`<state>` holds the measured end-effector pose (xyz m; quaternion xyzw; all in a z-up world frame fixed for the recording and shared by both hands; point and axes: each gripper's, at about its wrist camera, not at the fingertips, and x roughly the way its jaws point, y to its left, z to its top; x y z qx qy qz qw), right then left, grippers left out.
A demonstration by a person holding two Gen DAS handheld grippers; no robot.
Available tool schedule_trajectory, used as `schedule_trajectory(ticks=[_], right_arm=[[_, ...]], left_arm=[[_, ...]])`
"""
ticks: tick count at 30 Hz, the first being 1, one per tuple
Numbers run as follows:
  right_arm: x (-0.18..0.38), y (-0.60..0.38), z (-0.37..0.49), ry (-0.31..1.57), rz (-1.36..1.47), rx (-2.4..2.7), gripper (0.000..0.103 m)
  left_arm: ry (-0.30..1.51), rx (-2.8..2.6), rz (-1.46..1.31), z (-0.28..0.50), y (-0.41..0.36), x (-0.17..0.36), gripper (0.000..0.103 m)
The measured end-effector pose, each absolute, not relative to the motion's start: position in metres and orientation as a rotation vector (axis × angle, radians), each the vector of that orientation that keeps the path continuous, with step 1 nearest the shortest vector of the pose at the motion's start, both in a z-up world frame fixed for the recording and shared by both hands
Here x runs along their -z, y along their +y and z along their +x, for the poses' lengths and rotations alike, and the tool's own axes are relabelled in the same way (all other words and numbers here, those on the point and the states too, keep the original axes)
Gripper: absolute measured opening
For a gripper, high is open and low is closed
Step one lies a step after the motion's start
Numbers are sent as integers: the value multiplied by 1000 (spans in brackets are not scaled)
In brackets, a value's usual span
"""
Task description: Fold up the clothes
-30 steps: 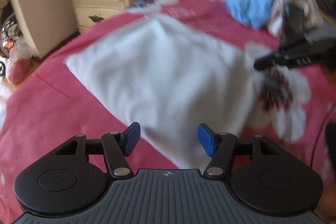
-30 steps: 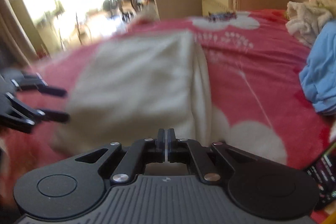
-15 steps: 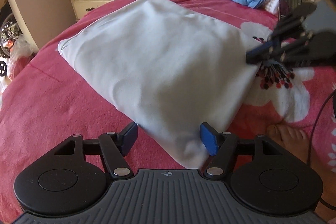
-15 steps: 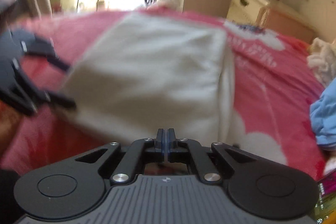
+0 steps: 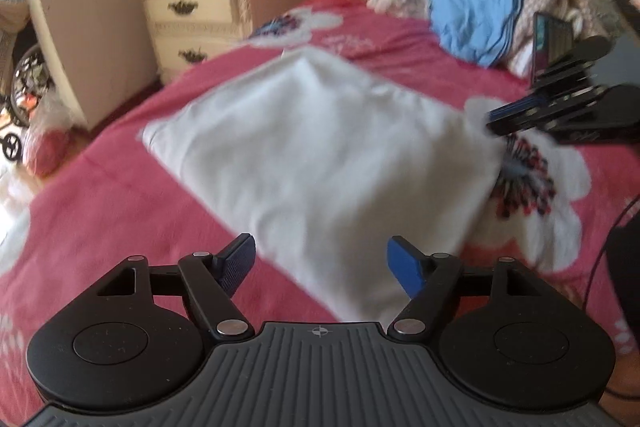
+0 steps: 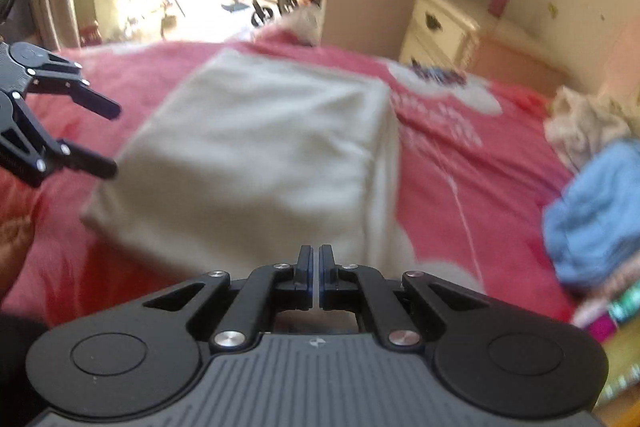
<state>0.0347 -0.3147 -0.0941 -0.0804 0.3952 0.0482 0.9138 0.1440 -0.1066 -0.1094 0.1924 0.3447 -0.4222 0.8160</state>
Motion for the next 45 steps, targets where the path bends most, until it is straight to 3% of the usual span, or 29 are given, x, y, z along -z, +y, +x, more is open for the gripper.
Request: schedule_trajectory(ticks=[3,5,6,11,15,26,38,45], right_arm=[[99,-308,53,777,-141,-116,1],[106,-308,61,778,-120,-115,1],[110,-310,63,787,-112,-108,1],[127,-327,41,859,-138,-43,0],[117,-339,22,902,-127,44,1],[110,-290,67,746,-124,-157,1],[115,-326,16,892,-91,-6,1],[97,-320,32,776,-59,-56,1]], left_arm=[[688,934,420,143,-119,109,69],[665,959,425,141,-126,110,63],[665,973,420,141,-129,113,56],[707,1007,450,136,-135,129,46],[703,1003,458,131,-132,130,45],[746,1016,461,126,-125,128,45],[891,1095,447,116,-107,130,47],[881,1029,360,130,-84,113,47]])
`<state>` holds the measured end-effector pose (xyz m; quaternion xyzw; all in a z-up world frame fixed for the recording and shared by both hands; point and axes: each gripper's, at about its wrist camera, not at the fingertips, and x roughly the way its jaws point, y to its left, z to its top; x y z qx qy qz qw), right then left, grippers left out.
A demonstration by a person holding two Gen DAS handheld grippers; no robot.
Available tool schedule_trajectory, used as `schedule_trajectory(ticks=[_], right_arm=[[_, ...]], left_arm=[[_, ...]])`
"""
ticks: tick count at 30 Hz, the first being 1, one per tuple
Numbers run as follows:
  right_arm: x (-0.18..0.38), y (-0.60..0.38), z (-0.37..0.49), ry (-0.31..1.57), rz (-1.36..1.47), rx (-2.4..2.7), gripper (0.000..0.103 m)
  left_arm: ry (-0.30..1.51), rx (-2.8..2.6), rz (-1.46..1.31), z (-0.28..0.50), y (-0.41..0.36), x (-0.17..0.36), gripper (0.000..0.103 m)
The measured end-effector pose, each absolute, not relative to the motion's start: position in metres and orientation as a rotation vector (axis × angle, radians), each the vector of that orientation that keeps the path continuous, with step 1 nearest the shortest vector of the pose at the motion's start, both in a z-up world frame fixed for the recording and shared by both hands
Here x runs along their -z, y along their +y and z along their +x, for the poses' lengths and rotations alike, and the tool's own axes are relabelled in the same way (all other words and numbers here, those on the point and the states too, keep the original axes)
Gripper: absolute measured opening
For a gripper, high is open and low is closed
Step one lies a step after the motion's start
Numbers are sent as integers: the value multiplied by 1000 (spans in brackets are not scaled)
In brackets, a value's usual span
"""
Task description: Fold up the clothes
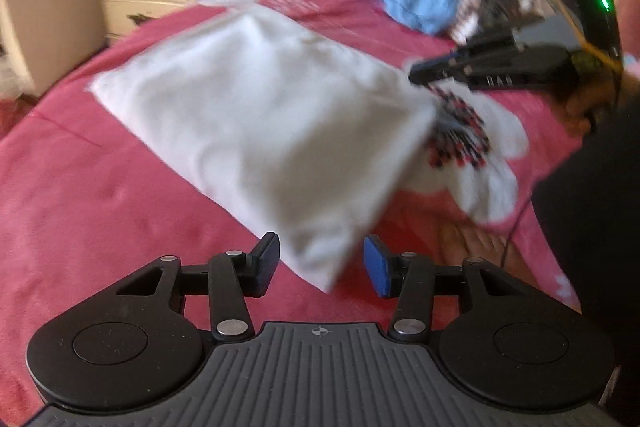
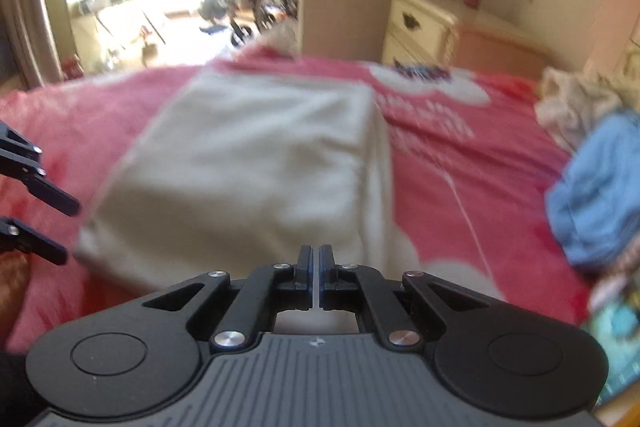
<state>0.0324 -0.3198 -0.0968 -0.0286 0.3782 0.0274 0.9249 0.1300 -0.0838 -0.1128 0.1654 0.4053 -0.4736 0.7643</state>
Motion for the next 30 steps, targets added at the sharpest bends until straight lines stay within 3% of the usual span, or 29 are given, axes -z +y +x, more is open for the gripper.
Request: schedule_trajectory(ticks=[7,17,20,25,30], right_arm=[[105,-295,56,740,-110,-142,1],[135,-300,64,786,-128,-126,0],[128,-299,65,797,-132,-123,0],[101,-298,64,707,-71,-149,0],[122,-294,78,725,-84,-183,0]], left_arm=[[729,1027,328,146,-108,107,47],[691,1012,457,144,-124,139,48],[725,1016,388,150,-118,126,48],[637,1013,352,151,-116,100,48],[710,968,480,160,-141,139,49]])
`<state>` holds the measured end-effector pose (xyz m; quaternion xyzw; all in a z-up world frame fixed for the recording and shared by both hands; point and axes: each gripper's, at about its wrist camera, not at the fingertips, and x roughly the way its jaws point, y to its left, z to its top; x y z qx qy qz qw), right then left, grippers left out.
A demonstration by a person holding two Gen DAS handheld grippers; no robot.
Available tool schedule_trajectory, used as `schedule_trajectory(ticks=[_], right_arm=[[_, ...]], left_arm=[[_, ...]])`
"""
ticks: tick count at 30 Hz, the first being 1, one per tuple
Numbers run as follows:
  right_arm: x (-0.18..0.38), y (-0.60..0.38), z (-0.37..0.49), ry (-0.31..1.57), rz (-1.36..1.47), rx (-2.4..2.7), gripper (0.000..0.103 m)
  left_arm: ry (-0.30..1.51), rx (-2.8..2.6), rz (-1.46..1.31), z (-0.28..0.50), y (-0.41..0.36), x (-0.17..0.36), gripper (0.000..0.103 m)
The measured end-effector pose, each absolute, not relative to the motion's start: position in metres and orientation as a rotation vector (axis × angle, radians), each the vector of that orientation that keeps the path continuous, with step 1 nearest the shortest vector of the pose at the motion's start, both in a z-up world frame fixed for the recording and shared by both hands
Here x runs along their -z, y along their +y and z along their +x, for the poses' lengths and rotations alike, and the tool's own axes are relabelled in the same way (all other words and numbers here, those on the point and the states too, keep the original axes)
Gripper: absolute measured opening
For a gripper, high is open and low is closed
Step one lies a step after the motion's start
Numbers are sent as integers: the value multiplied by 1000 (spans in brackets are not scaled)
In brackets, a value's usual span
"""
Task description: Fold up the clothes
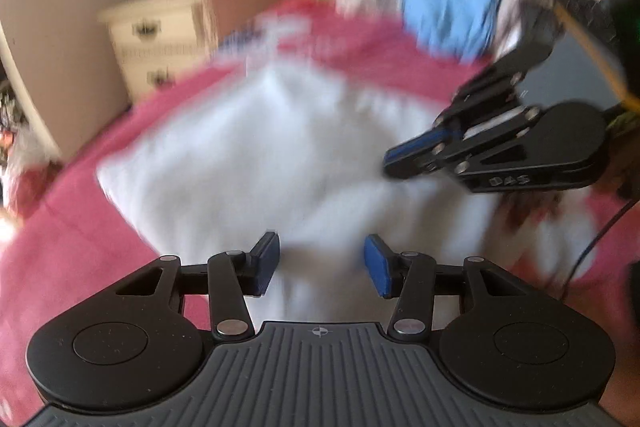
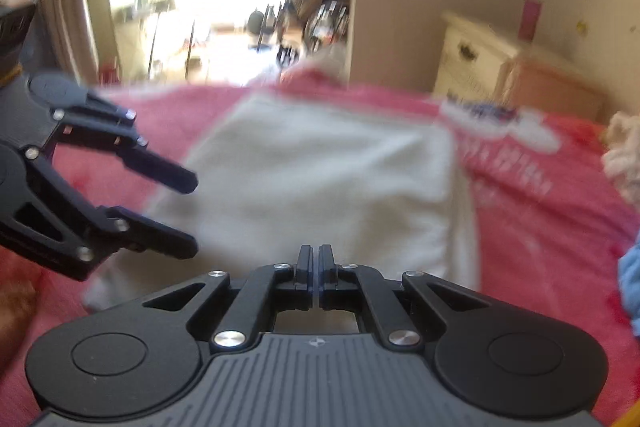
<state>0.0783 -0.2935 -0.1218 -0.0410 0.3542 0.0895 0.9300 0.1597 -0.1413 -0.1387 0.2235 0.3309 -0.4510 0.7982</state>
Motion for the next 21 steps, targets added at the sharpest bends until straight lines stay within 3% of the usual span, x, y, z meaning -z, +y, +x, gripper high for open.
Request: schedule_trajectory(ticks=[3,8,16,21], right_arm=[[139,-292,83,752,-97,-198,0],[109,-292,91,739,-92,-193,0],[133,-294,107,740,-141,-183,1],[102,-296,123,684,-142,-174,2]], left_arm=[[678,976,467,158,-138,144,50],[667,974,415,163,-135,120,51],[707,910,430,177,-143,131,53],[668,891,384,186,-142,112,56]])
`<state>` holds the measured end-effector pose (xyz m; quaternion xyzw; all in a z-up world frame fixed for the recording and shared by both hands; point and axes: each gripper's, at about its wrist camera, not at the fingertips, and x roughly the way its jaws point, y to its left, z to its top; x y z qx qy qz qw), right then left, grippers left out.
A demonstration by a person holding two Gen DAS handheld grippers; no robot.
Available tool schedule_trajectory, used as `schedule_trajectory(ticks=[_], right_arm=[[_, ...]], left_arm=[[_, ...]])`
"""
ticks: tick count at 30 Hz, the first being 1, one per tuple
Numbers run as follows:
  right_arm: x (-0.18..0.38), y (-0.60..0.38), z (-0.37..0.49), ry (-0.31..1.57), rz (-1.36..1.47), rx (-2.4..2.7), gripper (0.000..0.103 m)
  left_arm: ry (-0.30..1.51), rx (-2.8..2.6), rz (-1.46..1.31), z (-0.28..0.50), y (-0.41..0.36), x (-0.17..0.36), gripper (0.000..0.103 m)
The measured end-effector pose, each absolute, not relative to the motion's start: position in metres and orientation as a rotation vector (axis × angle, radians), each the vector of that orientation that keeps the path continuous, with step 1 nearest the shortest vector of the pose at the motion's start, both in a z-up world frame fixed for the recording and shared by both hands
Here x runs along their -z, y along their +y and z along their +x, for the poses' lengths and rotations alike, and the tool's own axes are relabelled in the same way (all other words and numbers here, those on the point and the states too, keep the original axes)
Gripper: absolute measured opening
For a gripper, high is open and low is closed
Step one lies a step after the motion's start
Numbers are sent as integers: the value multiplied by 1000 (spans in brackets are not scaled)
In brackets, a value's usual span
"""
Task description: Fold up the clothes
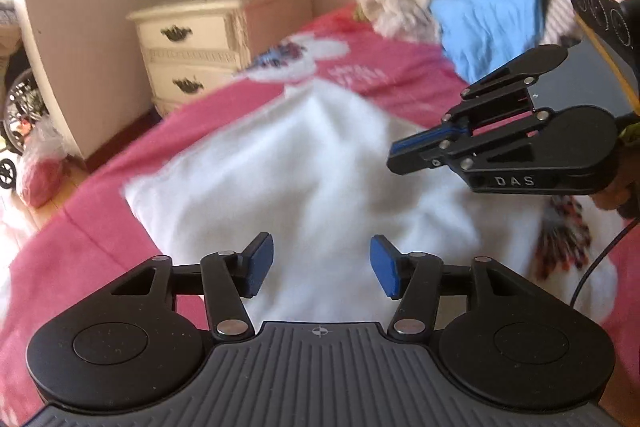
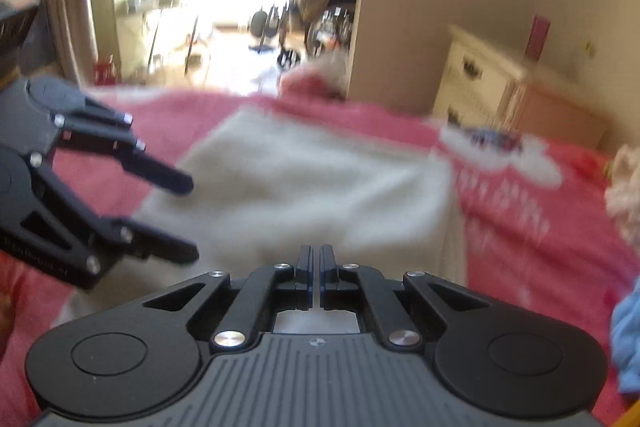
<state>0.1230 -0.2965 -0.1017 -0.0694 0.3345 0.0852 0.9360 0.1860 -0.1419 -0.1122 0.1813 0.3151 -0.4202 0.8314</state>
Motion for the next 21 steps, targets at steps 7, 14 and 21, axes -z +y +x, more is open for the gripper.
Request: schedule_trajectory(ticks=[7,14,21], right_arm=[[133,-300,150,733,-119,-159,3],[108,-310,178,684,-110,-125,3],[123,-323,206,772,-82,-115,3]], left_arm=[[738,806,401,208,-158,133,58],[756,757,330,239,-167,109,62],[891,685,287,256,-181,117,67]])
